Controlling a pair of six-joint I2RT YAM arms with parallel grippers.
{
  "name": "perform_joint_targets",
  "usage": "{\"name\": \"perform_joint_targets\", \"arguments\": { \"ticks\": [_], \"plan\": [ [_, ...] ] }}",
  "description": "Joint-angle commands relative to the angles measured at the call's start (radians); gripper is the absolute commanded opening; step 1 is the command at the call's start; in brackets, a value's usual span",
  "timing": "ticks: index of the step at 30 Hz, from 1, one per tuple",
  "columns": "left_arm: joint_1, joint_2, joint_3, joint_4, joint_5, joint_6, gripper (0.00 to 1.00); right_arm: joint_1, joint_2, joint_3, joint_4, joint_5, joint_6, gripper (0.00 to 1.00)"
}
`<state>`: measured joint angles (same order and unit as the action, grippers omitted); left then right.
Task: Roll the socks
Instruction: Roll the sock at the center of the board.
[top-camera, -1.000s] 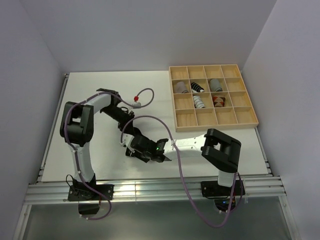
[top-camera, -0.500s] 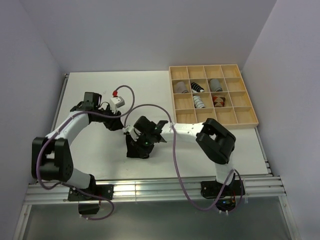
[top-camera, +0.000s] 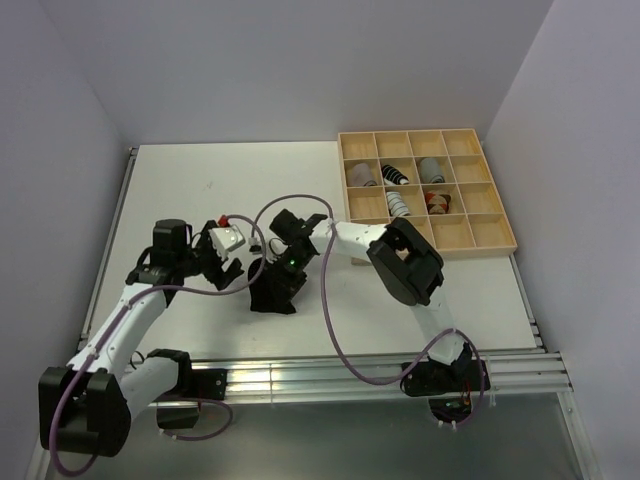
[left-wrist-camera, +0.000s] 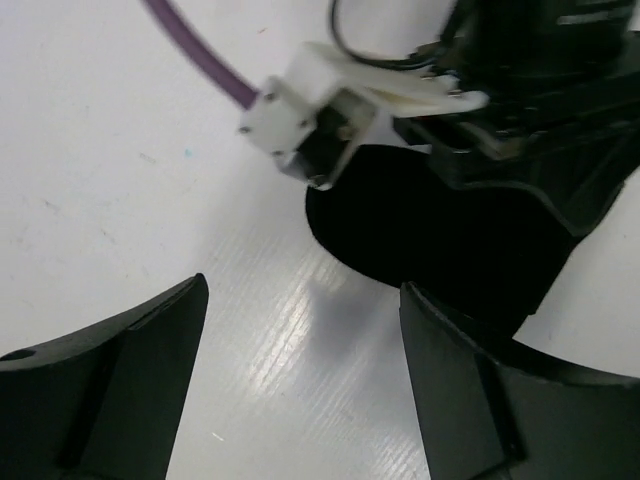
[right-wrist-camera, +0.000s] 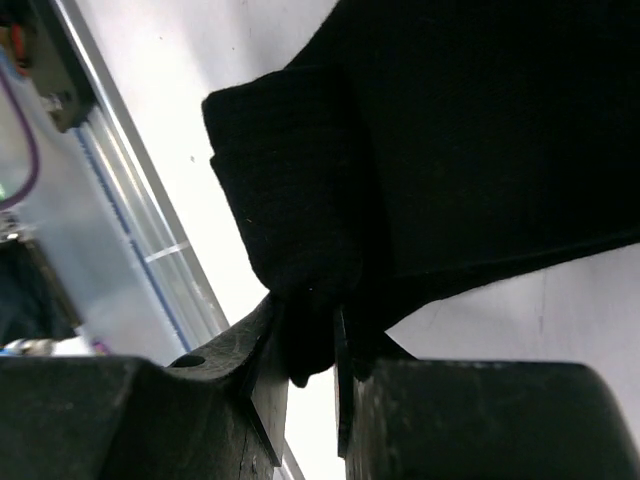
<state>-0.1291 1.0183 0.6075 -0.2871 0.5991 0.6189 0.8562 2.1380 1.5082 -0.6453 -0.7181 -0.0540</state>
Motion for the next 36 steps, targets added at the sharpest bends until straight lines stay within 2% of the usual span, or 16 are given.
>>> {"name": "perform_joint_targets", "arguments": {
  "ticks": [1,2,5,6,10,15,20,28,32,35,36],
  "plan": [
    [-0.05,-0.014,-0.002,-0.007,0.017,0.122,0.83,-0.025,0.042,0.053,-0.065,-0.05,-0.02,0.07],
    [-0.069,-0.008,0.0,-0.023,0.015,0.136,0.91,-0.029,0.054,0.064,-0.071,-0.058,-0.023,0.07],
    [-0.17,-0.009,-0.026,-0.078,-0.024,0.208,0.91,-0.036,0.063,0.072,-0.076,-0.07,-0.018,0.07],
    [-0.237,-0.021,-0.058,-0.07,-0.039,0.223,0.91,-0.039,0.063,0.069,-0.07,-0.073,-0.014,0.07],
    [-0.365,-0.004,-0.106,-0.052,-0.102,0.226,0.92,-0.046,0.062,0.044,-0.051,-0.08,-0.007,0.07],
    [-0.408,0.068,-0.101,-0.041,-0.1,0.223,0.9,-0.049,0.065,0.027,-0.037,-0.084,0.0,0.06],
    [-0.423,0.085,-0.132,0.038,-0.114,0.243,0.89,-0.049,0.063,0.017,-0.025,-0.078,0.002,0.06],
    [-0.446,0.141,-0.127,0.074,-0.107,0.239,0.84,-0.051,0.071,0.004,-0.011,-0.075,0.005,0.05],
    [-0.451,0.195,-0.107,0.069,-0.102,0.231,0.75,-0.051,0.069,-0.003,0.004,-0.08,0.013,0.05],
    [-0.455,0.245,-0.088,0.062,-0.111,0.211,0.58,-0.054,0.062,-0.009,0.015,-0.076,0.022,0.04],
    [-0.457,0.258,-0.081,0.059,-0.116,0.202,0.48,-0.052,0.059,-0.016,0.016,-0.07,0.026,0.04]
  ]
}}
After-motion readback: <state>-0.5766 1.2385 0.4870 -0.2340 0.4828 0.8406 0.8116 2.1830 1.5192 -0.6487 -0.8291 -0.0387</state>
